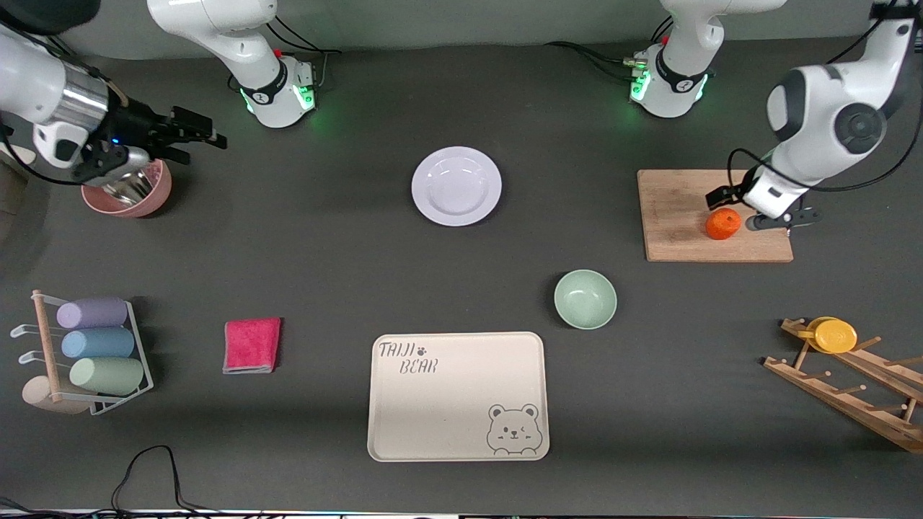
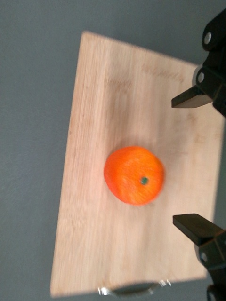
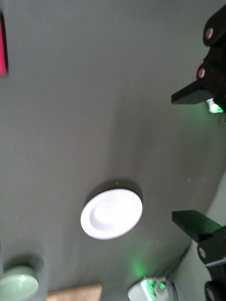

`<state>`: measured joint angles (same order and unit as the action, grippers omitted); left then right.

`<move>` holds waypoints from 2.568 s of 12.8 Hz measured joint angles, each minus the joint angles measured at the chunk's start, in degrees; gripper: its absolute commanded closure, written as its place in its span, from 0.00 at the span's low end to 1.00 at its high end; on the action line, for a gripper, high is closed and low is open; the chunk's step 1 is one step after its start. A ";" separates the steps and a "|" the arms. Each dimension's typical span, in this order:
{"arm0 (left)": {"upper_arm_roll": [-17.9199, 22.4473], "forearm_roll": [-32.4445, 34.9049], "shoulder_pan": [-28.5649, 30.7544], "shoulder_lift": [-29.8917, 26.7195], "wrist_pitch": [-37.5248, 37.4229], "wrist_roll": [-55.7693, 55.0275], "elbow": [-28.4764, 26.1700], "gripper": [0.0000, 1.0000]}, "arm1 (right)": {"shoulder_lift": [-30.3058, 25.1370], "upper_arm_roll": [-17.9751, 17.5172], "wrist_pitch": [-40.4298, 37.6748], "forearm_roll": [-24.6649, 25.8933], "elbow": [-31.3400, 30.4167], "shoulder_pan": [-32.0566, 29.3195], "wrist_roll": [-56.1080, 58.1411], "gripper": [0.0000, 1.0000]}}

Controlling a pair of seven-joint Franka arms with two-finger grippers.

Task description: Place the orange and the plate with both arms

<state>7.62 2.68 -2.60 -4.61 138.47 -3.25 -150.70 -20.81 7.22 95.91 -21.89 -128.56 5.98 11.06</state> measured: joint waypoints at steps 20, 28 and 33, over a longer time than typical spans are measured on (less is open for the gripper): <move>0.36 2.29 0.00 8.48 4.90 5.78 0.57 0.03 | 36.27 0.64 14.03 -63.44 -24.85 0.20 66.95 0.00; 1.12 2.35 0.00 8.33 4.84 5.85 0.65 1.00 | 40.88 0.61 10.75 -65.09 -24.59 0.63 66.21 0.24; 0.73 2.34 -0.18 5.80 -6.04 5.47 7.47 1.00 | 40.96 0.61 10.75 -65.11 -24.39 0.63 65.80 0.48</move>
<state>8.35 5.02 -2.77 1.19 132.43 2.22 -143.23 20.15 7.83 106.66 -87.00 -152.95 6.61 76.86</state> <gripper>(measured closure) 0.339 0.396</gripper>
